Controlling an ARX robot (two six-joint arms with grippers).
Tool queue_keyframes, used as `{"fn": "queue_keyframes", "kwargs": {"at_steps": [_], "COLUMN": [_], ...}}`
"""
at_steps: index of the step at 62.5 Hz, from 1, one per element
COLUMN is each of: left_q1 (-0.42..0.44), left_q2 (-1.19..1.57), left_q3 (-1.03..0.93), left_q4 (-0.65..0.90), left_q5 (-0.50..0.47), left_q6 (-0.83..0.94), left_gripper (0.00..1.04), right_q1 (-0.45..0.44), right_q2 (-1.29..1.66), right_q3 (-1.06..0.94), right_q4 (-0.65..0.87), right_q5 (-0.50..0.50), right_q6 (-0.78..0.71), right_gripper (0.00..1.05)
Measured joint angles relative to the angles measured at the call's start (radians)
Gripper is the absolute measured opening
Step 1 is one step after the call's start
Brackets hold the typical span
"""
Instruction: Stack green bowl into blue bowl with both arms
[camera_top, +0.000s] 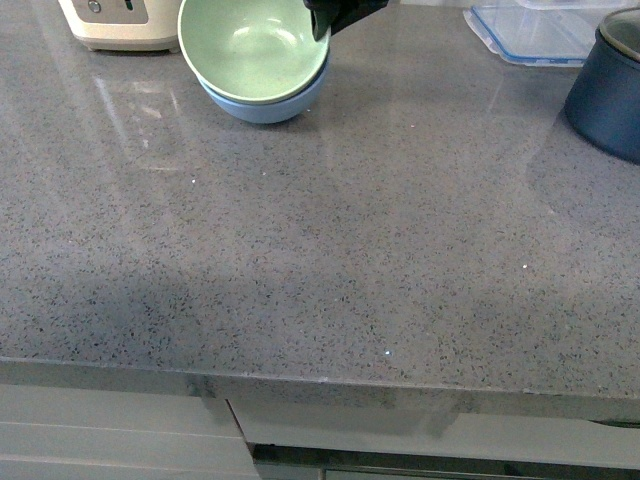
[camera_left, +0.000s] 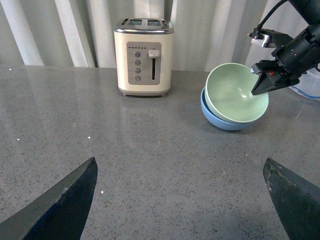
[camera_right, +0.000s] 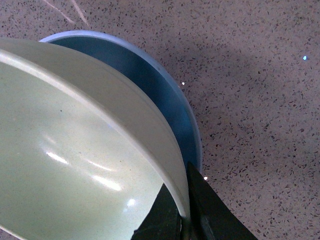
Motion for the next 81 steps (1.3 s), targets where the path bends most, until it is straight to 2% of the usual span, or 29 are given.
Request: {"fn": "queue_keyframes", "kwargs": {"at_steps": [3,6,22,27,42,56,66,81], "left_q1": [0.0,0.0,0.0,0.0,0.0,0.0,0.0,0.0], "left_q2": [0.0,0.0,0.0,0.0,0.0,0.0,0.0,0.0], "left_q3": [0.0,0.0,0.0,0.0,0.0,0.0,0.0,0.0], "left_q4": [0.0,0.0,0.0,0.0,0.0,0.0,0.0,0.0], "left_q5": [0.0,0.0,0.0,0.0,0.0,0.0,0.0,0.0], "left_q6": [0.0,0.0,0.0,0.0,0.0,0.0,0.0,0.0], "left_gripper": [0.98,0.98,0.98,0.98,0.98,0.98,0.98,0.98], "right_q1": [0.0,0.0,0.002,0.002,-0.018,-0.077,-0.171,-0.308], "right_q2": [-0.001,-0.002,-0.042,-0.06,-0.185,-0.421,-0.763,-1.123], "right_q3": [-0.003,-0.006,-0.038,-0.061,-0.237,-0.544,-1.002,-1.459], "right_q4": [0.002,0.009,0.032,0.039,0.117,0.244,0.354,0.335], "right_q5": [-0.002,-0.005,-0.027,-0.03,-0.029,-0.016,0.014,0.023], "right_q6": [0.001,0.007,0.032,0.035,0.045,0.059,0.069,0.072], "right_gripper": [0.01,0.08,0.5,0.59,0.96,0.95,0.95,0.95]}}
